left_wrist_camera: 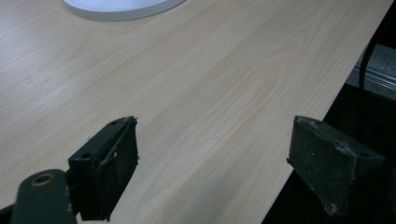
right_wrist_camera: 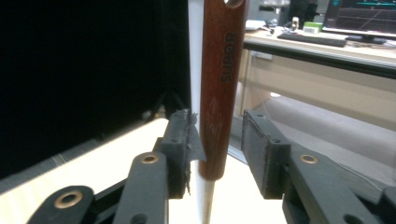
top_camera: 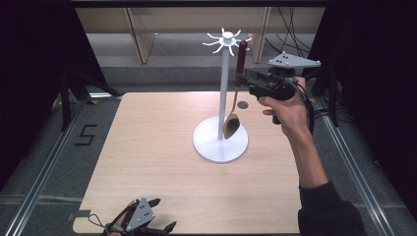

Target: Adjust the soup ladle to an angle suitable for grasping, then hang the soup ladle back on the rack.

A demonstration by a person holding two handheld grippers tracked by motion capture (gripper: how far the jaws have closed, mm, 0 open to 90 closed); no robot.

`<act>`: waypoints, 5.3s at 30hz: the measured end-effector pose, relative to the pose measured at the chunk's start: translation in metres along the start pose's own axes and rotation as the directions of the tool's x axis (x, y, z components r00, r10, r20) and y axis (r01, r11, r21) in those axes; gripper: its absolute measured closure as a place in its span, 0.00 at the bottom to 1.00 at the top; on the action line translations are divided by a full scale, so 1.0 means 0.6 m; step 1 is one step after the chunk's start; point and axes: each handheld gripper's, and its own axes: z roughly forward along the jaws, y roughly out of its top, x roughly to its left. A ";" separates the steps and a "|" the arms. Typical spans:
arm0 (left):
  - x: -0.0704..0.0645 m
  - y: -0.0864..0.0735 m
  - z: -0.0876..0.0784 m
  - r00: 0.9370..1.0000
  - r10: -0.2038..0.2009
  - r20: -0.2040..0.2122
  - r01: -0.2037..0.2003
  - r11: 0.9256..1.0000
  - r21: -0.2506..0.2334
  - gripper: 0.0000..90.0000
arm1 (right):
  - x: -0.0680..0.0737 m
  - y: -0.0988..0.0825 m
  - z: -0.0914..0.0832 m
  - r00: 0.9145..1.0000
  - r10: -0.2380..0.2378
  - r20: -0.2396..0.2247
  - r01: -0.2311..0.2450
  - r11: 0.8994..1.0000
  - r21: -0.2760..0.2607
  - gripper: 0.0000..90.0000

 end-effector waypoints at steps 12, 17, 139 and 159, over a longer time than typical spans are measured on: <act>-0.004 -0.001 0.004 0.999 -0.040 0.006 0.040 0.999 -0.016 0.17 | 0.013 -0.062 -0.043 0.999 -0.043 -0.014 0.043 0.998 0.035 0.58; -0.003 -0.001 0.003 1.000 -0.031 0.003 0.031 0.999 -0.009 0.17 | 0.020 -0.082 -0.052 0.999 -0.029 -0.024 0.030 0.999 0.040 0.53; -0.003 0.000 -0.001 1.000 -0.010 0.000 0.010 1.000 -0.005 0.17 | 0.108 -0.387 -0.079 0.980 0.007 -0.198 0.072 0.918 0.391 0.19; -0.003 0.000 -0.002 1.000 -0.008 0.007 0.008 1.000 0.001 0.17 | 0.118 -0.413 -0.102 0.978 -0.024 -0.207 0.112 0.899 0.424 0.20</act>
